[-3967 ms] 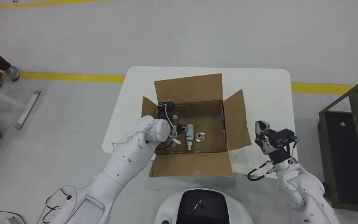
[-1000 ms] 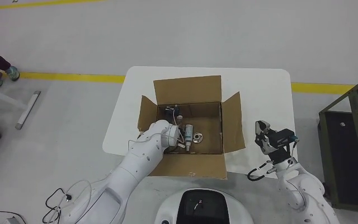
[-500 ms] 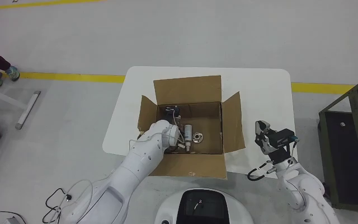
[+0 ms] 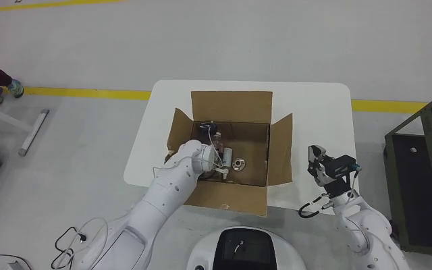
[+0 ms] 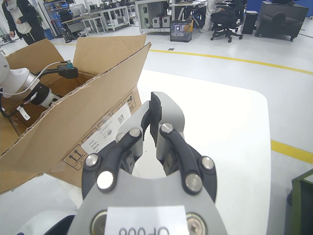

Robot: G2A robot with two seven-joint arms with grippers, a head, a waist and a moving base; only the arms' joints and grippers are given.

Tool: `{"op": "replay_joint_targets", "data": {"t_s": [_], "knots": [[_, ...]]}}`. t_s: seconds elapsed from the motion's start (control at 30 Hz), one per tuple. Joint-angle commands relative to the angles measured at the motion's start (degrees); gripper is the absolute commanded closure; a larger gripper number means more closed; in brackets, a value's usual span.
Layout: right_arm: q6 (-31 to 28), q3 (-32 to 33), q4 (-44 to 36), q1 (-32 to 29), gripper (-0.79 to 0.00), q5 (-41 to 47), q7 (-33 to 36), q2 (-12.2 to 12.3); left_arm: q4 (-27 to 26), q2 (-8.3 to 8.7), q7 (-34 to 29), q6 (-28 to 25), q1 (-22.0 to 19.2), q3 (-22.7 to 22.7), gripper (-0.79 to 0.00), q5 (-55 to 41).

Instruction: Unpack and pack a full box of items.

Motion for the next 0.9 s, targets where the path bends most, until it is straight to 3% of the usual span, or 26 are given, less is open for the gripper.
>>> {"op": "replay_joint_targets", "data": {"t_s": [0.0,0.03,0.13,0.17,0.5,0.7,0.87], "knots": [[-0.90,0.75,-0.75,-0.22,0.000,2.04,1.34,0.07,-3.28,0.66,-1.47,-0.26,1.00,-1.19,0.000,0.62],[-1.26,1.40,-1.11,-0.44,-0.046,3.26,2.50,0.13,-5.22,1.05,-2.40,-0.43,1.63,-1.86,0.000,1.12],[-2.80,3.28,-2.96,-1.21,-0.431,6.38,5.54,0.35,-11.51,2.29,-5.28,-0.42,3.97,-4.05,0.000,2.96],[-3.56,3.91,-3.65,-1.53,-0.785,7.10,6.77,0.46,-14.07,2.69,-6.36,-0.63,4.99,-4.89,0.000,3.20],[-14.71,8.25,-6.32,-5.88,-0.785,14.46,17.98,1.60,-35.41,5.86,-16.12,-5.39,14.08,-11.82,0.000,5.70],[-21.51,7.71,-5.25,-8.01,-0.785,18.31,21.12,2.09,-43.22,6.80,-18.62,-7.32,17.30,-14.68,0.000,5.04],[-24.02,5.65,-4.30,-8.23,-0.785,20.56,22.70,2.30,-46.43,7.25,-18.79,-8.21,18.66,-16.53,0.000,3.75]]}}
